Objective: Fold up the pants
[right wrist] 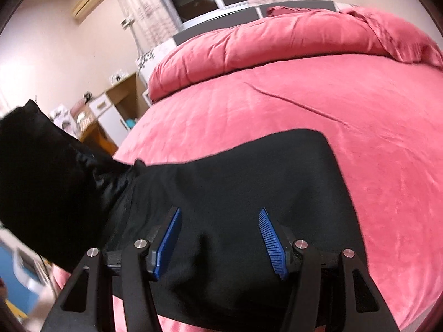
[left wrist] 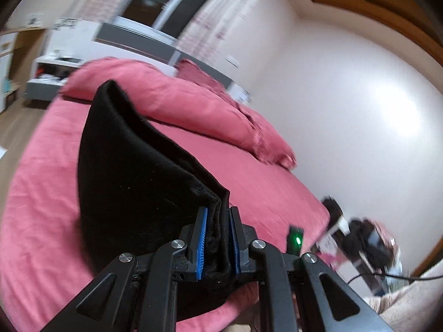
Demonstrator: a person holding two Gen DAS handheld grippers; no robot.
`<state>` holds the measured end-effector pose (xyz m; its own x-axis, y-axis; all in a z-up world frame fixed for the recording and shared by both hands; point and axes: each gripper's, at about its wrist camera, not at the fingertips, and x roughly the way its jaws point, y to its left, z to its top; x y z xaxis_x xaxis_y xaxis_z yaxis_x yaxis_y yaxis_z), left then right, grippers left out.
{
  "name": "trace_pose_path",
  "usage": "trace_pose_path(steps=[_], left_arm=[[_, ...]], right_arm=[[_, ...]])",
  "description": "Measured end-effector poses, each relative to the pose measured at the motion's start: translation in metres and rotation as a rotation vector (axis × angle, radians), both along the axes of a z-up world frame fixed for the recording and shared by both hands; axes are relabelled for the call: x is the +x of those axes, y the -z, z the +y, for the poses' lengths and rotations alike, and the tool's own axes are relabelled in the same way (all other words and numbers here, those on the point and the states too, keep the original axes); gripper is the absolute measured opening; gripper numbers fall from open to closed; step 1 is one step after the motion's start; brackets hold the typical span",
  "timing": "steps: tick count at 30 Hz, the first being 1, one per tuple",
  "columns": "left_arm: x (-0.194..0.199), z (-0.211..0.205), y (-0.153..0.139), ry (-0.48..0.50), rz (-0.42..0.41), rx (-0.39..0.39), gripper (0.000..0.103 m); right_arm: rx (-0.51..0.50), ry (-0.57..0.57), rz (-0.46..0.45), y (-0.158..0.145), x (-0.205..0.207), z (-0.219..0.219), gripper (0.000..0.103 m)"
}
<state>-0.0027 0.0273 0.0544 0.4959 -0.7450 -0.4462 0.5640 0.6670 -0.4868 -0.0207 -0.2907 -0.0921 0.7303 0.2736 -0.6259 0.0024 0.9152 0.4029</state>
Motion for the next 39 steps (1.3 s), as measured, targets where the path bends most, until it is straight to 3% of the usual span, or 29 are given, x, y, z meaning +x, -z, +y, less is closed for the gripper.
trace_pose_path(steps=[7,15,18,20,23,26,29,34,39], left_arm=[[0.000,-0.084,0.029,0.188,0.050,0.053,0.014],[0.011,-0.141,0.088,0.249,0.154,0.112,0.015],[0.014,-0.158,0.110,0.293,0.214,0.168,0.034],[0.016,-0.158,0.119,0.289,0.252,0.189,0.038],[0.011,-0.145,0.118,0.272,0.255,0.150,0.046],[0.009,-0.120,0.110,0.225,0.238,0.095,0.047],[0.012,-0.092,0.102,0.112,0.192,0.095,0.047],[0.020,-0.051,0.100,-0.164,0.099,0.267,0.047],[0.032,-0.025,0.119,-0.307,0.134,0.372,0.047]], right_arm=[[0.044,0.064,-0.023,-0.014,-0.003,-0.021,0.059],[0.125,0.140,0.014,-0.011,-0.004,-0.049,0.060],[0.148,0.150,0.035,-0.007,-0.003,-0.054,0.060],[0.162,0.138,0.040,-0.005,-0.005,-0.053,0.061],[0.186,0.113,0.039,-0.003,-0.004,-0.050,0.064],[0.223,0.074,0.041,0.001,-0.003,-0.045,0.068],[0.238,0.039,0.060,0.006,0.000,-0.038,0.068],[0.196,-0.016,0.084,0.011,0.003,-0.022,0.068],[0.188,-0.068,0.092,0.014,0.006,-0.011,0.070]])
